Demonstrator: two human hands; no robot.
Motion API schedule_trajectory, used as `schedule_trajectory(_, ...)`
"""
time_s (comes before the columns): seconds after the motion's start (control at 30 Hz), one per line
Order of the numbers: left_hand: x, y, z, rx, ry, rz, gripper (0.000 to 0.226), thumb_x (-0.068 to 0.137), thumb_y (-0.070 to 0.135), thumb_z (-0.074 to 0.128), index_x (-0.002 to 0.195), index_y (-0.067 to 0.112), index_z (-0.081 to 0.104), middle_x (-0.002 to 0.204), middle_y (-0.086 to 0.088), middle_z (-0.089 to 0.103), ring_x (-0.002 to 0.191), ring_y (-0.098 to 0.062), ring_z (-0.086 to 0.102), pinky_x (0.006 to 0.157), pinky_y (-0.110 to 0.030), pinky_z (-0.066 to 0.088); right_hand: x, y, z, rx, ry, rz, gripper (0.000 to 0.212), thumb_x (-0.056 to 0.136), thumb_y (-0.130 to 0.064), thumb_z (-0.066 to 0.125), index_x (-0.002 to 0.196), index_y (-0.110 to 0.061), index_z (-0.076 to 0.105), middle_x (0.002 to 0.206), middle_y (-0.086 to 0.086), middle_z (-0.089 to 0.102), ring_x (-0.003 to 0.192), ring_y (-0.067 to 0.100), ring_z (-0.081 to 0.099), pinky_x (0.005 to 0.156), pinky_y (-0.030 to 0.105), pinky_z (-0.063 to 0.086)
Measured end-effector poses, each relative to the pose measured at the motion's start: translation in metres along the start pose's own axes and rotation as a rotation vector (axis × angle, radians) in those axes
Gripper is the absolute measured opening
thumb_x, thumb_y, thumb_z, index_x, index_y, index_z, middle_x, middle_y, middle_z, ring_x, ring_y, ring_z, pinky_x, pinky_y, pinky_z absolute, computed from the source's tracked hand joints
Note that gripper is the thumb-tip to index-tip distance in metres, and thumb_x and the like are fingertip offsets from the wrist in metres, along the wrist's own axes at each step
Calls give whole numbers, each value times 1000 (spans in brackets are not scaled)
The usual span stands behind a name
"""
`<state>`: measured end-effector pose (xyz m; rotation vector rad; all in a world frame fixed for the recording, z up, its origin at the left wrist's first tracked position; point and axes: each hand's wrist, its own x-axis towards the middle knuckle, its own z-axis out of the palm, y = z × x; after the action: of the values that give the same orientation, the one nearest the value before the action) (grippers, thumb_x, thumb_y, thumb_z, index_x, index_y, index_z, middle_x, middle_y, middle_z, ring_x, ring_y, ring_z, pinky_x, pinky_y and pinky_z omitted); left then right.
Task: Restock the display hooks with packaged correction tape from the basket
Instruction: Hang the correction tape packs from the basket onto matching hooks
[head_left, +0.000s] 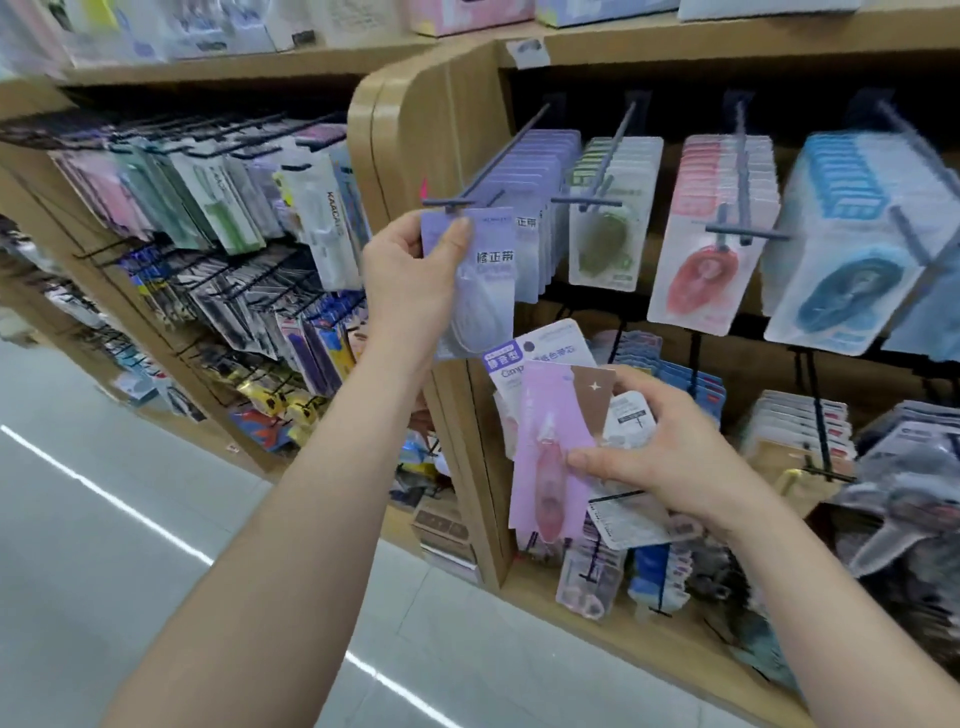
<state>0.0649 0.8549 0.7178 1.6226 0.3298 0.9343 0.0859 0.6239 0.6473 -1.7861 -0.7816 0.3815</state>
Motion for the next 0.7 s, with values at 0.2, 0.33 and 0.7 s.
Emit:
schedule_trajectory(0.2,27,-13,-3,-31,-96,20,15,92,13,68,84,25,67,80,5,69,80,-12,64,76,-36,54,15,-11,22,37,94,17,54,70,-11,89,109,-41,66,108,-17,72,101,6,67,96,37,51)
schedule_trajectory(0.33,33,-18,-7,-119,-194,-49,10,96,6,60,93,10,68,82,2,71,75,-9,67,68,-26,55,21,-14,21,46,103,14,55,68,-15,90,109,-43,66,107,-11,73,100,14,69,96,45,53)
schedule_trajectory(0.7,18,-35,0,67,-205,-152,25,95,15,64,117,25,56,99,7,72,90,-10,69,80,-28,57,59,-1,18,90,85,75,60,72,-13,88,122,-34,62,110,-12,72,102,10,68,90,33,51)
